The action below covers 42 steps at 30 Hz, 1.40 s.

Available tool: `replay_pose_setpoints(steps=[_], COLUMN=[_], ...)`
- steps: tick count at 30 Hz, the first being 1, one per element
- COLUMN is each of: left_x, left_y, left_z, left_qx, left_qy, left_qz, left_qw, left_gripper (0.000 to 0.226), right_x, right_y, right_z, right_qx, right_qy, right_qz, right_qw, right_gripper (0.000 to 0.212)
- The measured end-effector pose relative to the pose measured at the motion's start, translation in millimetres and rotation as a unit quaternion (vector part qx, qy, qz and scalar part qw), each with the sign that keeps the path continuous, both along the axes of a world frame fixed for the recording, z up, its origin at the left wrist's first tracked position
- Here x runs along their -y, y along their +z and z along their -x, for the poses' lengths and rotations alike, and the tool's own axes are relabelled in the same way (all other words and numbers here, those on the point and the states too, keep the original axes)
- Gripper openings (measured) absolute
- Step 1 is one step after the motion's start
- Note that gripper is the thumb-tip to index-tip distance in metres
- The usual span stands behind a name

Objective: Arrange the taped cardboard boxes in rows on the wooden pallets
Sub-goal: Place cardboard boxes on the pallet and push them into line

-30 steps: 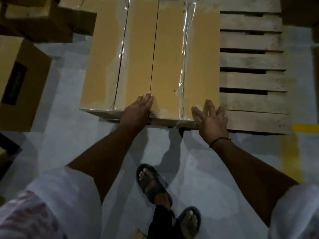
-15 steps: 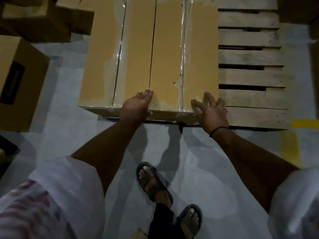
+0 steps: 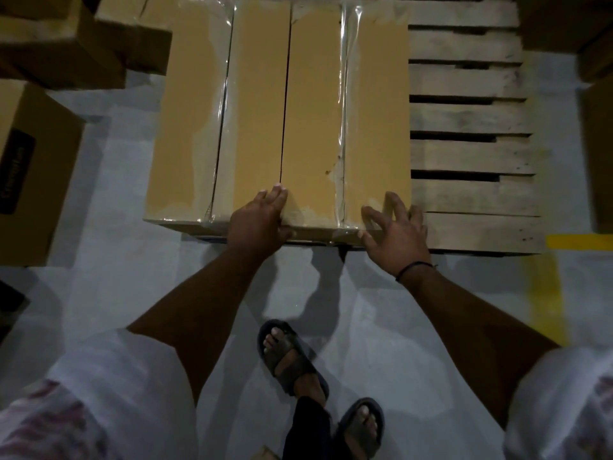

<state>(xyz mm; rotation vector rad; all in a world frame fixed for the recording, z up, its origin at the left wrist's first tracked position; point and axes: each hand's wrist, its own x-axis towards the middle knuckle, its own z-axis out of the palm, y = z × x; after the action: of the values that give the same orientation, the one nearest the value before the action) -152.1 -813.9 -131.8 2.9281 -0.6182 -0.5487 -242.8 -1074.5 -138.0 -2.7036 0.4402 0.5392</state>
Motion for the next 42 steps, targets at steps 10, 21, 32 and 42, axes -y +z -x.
replay_pose_setpoints(steps=[10,21,32,42], left_x=[22.4,87.0,111.1,110.7], left_y=[49.1,35.8,1.6,8.2], left_z=[-43.4,-171.2,-175.5,-183.6], left_qx=[-0.096,-0.094,-0.113,-0.13], left_qy=[-0.03,0.052,0.09,0.078], left_qz=[-0.061,-0.021,-0.06,-0.07], left_qw=[0.993,0.994,0.988,0.986], left_gripper=[0.082,0.094,0.112,0.108], right_x=[11.7,90.4,97.5,110.1], right_y=[32.8,24.7,0.4,3.6], right_z=[-25.6,-145.6,-252.5,-266.8], right_qx=[0.009,0.057,-0.019,-0.089], right_qy=[-0.133,-0.348,-0.391,-0.362], right_qz=[-0.083,-0.225,-0.353,-0.332], right_qw=[0.988,0.908,0.85,0.866], right_gripper=[0.071,0.075,0.056,0.06])
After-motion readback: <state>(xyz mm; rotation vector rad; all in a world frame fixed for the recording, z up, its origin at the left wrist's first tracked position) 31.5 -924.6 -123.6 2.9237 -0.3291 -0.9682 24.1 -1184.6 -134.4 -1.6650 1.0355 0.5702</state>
